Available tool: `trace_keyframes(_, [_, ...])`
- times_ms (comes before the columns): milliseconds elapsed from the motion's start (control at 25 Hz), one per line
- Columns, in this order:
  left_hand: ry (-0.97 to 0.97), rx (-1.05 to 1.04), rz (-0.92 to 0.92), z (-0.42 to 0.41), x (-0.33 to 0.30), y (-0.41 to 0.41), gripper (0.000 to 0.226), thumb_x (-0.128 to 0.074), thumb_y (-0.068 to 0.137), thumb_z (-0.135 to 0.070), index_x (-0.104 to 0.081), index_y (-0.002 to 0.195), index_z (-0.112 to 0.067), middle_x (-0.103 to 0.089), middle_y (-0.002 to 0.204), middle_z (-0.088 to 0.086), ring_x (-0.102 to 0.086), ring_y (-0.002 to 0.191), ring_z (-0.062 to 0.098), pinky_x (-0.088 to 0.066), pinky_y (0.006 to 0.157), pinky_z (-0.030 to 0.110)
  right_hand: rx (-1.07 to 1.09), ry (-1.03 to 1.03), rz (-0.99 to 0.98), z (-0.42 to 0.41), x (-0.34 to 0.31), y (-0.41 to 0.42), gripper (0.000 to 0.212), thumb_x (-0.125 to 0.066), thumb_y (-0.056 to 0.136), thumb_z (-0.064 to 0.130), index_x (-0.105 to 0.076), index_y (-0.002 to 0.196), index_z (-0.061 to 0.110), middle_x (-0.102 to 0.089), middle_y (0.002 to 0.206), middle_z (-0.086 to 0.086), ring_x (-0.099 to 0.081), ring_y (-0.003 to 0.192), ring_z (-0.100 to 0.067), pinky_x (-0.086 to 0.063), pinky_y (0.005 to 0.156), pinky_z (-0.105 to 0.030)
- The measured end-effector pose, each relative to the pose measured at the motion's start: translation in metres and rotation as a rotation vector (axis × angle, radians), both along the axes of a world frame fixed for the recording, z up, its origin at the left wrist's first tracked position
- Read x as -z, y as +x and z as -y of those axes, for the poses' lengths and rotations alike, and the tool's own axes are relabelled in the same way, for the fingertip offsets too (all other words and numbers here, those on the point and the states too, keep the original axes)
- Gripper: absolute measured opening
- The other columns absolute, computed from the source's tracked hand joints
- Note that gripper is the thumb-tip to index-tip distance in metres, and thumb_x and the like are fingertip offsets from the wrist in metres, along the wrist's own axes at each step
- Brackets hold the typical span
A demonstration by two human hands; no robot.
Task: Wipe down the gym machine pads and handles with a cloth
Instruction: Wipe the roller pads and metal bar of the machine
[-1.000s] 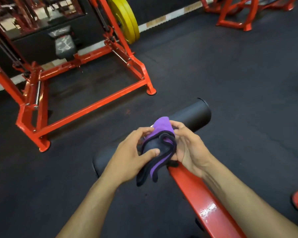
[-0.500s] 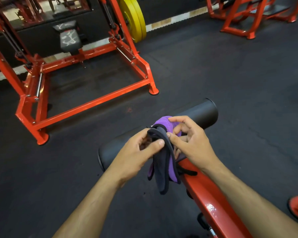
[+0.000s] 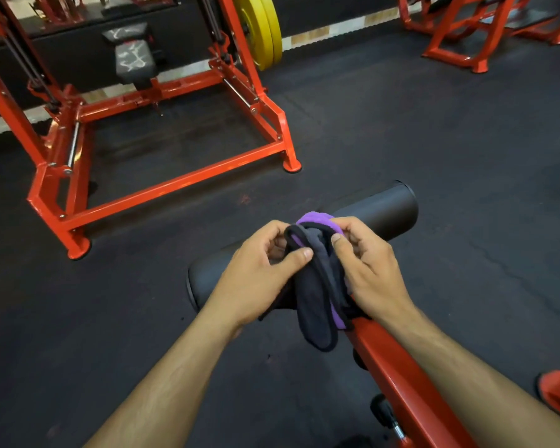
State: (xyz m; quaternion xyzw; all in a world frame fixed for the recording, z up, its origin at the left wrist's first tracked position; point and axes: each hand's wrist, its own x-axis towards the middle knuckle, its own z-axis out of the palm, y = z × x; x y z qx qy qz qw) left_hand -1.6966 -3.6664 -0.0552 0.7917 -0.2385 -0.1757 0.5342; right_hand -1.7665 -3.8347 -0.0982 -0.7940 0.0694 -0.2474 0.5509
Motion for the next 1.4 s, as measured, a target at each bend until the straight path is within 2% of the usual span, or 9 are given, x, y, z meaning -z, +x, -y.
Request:
trace_keyframes(280, [-0.017, -0.074, -0.039, -0.002, -0.008, -0.011, 0.023, -0.062, 0.097, -0.046, -0.06, 0.097, -0.023, -0.071, 0.098, 0.001, -0.067, 0.097, 0.025, -0.053, 0.095, 0.056, -0.238, -0.03, -0.051, -0.014, 0.0, -0.004, 0.055, -0.078, 0.084, 0.026, -0.051, 0.132, 0.03, -0.06, 0.125, 0.011, -0.061, 0.118, -0.016, -0.054, 0.093, -0.04])
trace_keyframes(400, [0.036, -0.076, -0.014, -0.004, -0.006, -0.007, 0.019, -0.054, 0.102, -0.043, -0.058, 0.099, -0.025, -0.069, 0.094, -0.001, -0.063, 0.095, 0.025, -0.053, 0.091, 0.051, -0.163, -0.037, -0.026, -0.014, 0.0, -0.001, 0.053, -0.065, 0.078, 0.005, -0.057, 0.126, 0.027, -0.066, 0.114, 0.011, -0.065, 0.107, -0.016, -0.055, 0.09, -0.043])
trace_keyframes(560, [0.186, -0.175, 0.142, -0.012, -0.01, -0.001, 0.014, -0.043, 0.103, -0.023, -0.054, 0.095, -0.024, -0.064, 0.086, -0.01, -0.056, 0.081, 0.005, -0.041, 0.07, 0.014, -0.183, 0.018, -0.022, -0.007, 0.001, 0.002, 0.042, -0.063, 0.081, 0.005, -0.067, 0.119, 0.021, -0.072, 0.114, 0.007, -0.07, 0.104, -0.018, -0.054, 0.096, -0.043])
trace_keyframes(680, [0.229, -0.274, 0.194, -0.019, -0.011, 0.008, 0.011, -0.045, 0.096, -0.024, -0.051, 0.087, -0.02, -0.06, 0.076, -0.007, -0.054, 0.076, 0.013, -0.044, 0.07, 0.026, -0.232, 0.053, 0.019, 0.002, -0.001, 0.0, 0.031, -0.066, 0.09, -0.004, -0.071, 0.116, 0.012, -0.074, 0.113, 0.004, -0.071, 0.104, -0.017, -0.055, 0.097, -0.04])
trace_keyframes(800, [0.341, -0.104, 0.356, -0.032, -0.008, 0.02, 0.005, -0.054, 0.082, -0.02, -0.055, 0.086, -0.023, -0.063, 0.077, -0.007, -0.059, 0.074, 0.017, -0.049, 0.071, 0.039, -0.192, -0.099, 0.073, 0.005, -0.005, -0.003, 0.032, -0.065, 0.09, -0.003, -0.072, 0.117, 0.011, -0.074, 0.111, 0.007, -0.07, 0.106, -0.013, -0.054, 0.096, -0.035])
trace_keyframes(1000, [0.415, 0.333, 0.184, -0.051, -0.014, 0.032, 0.042, -0.05, 0.076, -0.011, -0.062, 0.11, -0.033, -0.068, 0.084, -0.006, -0.058, 0.071, 0.016, -0.048, 0.071, 0.033, -0.282, -0.451, 0.065, 0.015, -0.008, -0.006, 0.043, -0.077, 0.084, 0.01, -0.065, 0.125, 0.016, -0.052, 0.101, 0.021, -0.055, 0.098, 0.002, -0.039, 0.088, -0.012])
trace_keyframes(1160, [0.293, 0.258, 0.137, -0.058, -0.012, 0.039, 0.014, -0.042, 0.071, -0.013, -0.055, 0.069, -0.019, -0.052, 0.067, -0.005, -0.044, 0.066, 0.012, -0.037, 0.065, 0.036, -0.416, -0.607, -0.227, 0.029, 0.001, -0.001, 0.033, -0.076, 0.089, 0.033, -0.063, 0.118, 0.029, -0.058, 0.101, 0.012, -0.054, 0.093, -0.003, -0.044, 0.085, -0.023])
trace_keyframes(1280, [0.089, 0.16, 0.064, -0.059, -0.011, 0.038, 0.009, -0.042, 0.076, -0.011, -0.044, 0.067, -0.011, -0.042, 0.067, -0.001, -0.036, 0.065, 0.012, -0.031, 0.06, 0.033, -0.448, -0.406, -0.375, 0.034, 0.008, -0.001, 0.013, -0.069, 0.094, 0.024, -0.066, 0.106, 0.028, -0.069, 0.093, 0.009, -0.063, 0.085, -0.005, -0.052, 0.082, -0.036])
trace_keyframes(1400, [0.208, 0.212, 0.091, -0.069, -0.009, 0.044, 0.018, -0.052, 0.09, -0.025, -0.061, 0.08, -0.013, -0.059, 0.076, -0.009, -0.048, 0.072, 0.009, -0.043, 0.071, 0.032, -0.384, -0.153, -0.302, 0.037, 0.007, 0.0, 0.016, -0.062, 0.097, 0.008, -0.068, 0.101, 0.022, -0.074, 0.096, 0.0, -0.07, 0.093, -0.022, -0.055, 0.088, -0.049])
